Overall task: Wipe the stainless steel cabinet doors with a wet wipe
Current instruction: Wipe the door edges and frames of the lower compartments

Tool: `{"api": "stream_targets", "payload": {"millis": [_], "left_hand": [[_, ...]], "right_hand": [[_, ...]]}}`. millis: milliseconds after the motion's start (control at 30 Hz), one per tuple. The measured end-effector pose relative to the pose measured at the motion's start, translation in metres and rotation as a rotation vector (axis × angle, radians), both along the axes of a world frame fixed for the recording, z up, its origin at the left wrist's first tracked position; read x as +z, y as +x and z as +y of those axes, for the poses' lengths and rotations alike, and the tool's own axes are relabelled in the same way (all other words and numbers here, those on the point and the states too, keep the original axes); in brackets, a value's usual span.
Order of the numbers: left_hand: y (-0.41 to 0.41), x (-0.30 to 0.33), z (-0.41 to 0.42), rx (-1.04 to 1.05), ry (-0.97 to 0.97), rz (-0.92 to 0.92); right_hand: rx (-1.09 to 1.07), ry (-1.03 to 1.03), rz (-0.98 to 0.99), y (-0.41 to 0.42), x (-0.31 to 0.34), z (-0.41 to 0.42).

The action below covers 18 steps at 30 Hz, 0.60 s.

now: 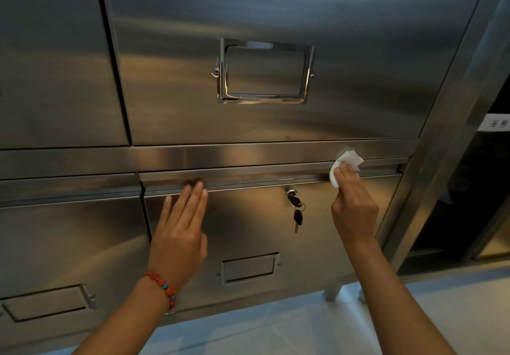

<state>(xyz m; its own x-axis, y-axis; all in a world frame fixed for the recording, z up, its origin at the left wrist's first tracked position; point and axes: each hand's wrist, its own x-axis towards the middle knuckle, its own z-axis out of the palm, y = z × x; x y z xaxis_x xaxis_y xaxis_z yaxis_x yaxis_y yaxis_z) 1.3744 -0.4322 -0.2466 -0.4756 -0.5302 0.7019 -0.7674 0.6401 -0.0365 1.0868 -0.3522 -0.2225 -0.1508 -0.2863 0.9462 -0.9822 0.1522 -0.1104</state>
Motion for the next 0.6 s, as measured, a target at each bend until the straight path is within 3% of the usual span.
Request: {"api": "stream_targets", "payload": {"millis": [600], "left_hand": [[-0.001,-0.002,-0.004,-0.009,-0.037,0.011]], "right_hand": [[-0.013,-0.040,-0.084,-0.026,0.000,0.004]]}}
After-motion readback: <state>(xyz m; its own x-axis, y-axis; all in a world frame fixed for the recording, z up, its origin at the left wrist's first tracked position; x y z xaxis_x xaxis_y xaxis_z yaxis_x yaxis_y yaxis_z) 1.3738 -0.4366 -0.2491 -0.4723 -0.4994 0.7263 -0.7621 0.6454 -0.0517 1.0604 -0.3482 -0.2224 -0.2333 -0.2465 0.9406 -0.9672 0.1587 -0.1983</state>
